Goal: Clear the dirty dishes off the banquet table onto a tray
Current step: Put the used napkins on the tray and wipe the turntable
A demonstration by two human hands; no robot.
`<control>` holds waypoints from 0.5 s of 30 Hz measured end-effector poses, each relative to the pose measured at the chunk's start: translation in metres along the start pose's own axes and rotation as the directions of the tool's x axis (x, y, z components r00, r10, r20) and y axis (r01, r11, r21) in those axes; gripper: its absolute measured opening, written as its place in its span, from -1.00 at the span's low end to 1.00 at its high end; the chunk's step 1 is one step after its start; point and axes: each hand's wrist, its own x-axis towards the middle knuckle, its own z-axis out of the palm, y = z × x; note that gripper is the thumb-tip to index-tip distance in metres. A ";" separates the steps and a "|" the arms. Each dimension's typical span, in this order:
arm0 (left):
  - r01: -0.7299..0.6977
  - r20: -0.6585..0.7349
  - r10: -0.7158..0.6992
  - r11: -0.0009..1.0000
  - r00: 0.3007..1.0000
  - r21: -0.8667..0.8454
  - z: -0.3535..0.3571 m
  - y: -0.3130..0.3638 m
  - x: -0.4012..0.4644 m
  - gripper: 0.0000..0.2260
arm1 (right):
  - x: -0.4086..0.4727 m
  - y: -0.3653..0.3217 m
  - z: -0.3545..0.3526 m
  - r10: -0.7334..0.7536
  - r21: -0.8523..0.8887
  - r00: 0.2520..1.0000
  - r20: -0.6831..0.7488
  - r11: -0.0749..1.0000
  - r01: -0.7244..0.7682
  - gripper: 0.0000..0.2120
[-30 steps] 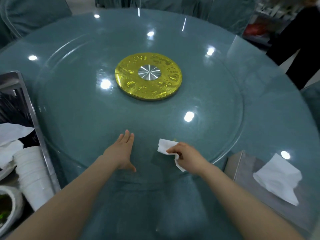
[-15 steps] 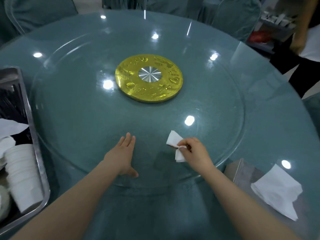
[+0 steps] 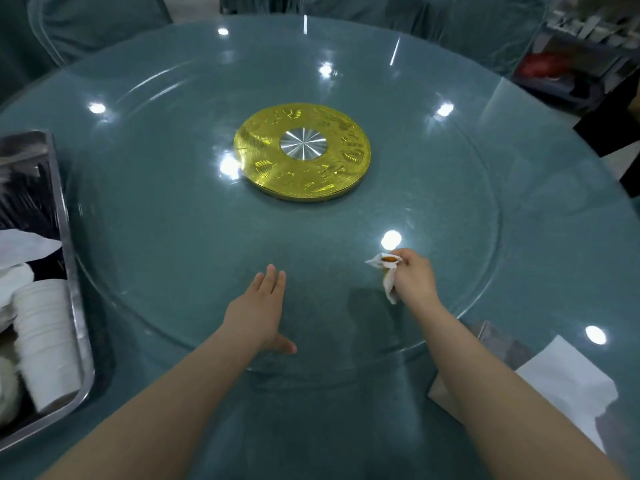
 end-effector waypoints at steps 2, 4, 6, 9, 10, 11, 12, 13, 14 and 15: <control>0.004 -0.006 -0.004 1.000 1.000 -0.001 0.001 0.006 0.000 0.19 | -0.004 -0.003 0.001 0.099 0.213 0.984 0.148 0.969 -0.129 -0.84; 0.005 -0.011 -0.005 1.000 1.000 0.000 0.001 0.011 0.000 0.19 | -0.005 -0.004 0.002 0.106 0.237 0.967 0.230 0.958 -0.161 -0.83; 0.002 -0.014 -0.002 1.000 1.000 0.005 0.001 0.015 0.000 0.18 | -0.004 -0.002 0.000 0.052 0.125 0.983 0.175 0.989 -0.075 -0.79; 0.005 -0.010 -0.005 1.000 1.000 0.015 0.001 0.021 0.000 0.17 | -0.007 0.004 -0.007 -0.102 -0.200 0.993 0.064 0.973 0.113 -0.81; 0.008 -0.007 -0.008 1.000 1.000 0.019 0.002 0.024 0.001 0.17 | -0.009 0.006 -0.010 -0.172 -0.303 0.983 0.070 0.935 0.185 -0.83; 0.011 -0.005 -0.011 1.000 1.000 0.022 0.002 0.025 0.001 0.17 | -0.013 0.010 -0.012 -0.242 -0.390 0.965 0.101 0.883 0.262 -0.87; 0.013 -0.004 -0.013 1.000 1.000 0.026 0.002 0.027 0.002 0.17 | -0.016 0.013 -0.012 -0.305 -0.469 0.939 0.158 0.814 0.343 -0.90; 0.013 -0.005 -0.013 1.000 1.000 0.029 0.002 0.027 0.003 0.17 | -0.019 0.018 -0.009 -0.353 -0.538 0.909 0.222 0.733 0.416 -0.84; 0.011 -0.004 -0.010 0.999 1.000 0.031 0.002 0.029 0.003 0.17 | -0.023 0.024 -0.008 -0.383 -0.586 0.881 0.277 0.659 0.471 -0.77; 0.011 -0.005 -0.011 0.999 1.000 0.034 0.002 0.029 0.003 0.17 | -0.026 0.027 -0.006 -0.405 -0.608 0.863 0.303 0.615 0.502 -0.73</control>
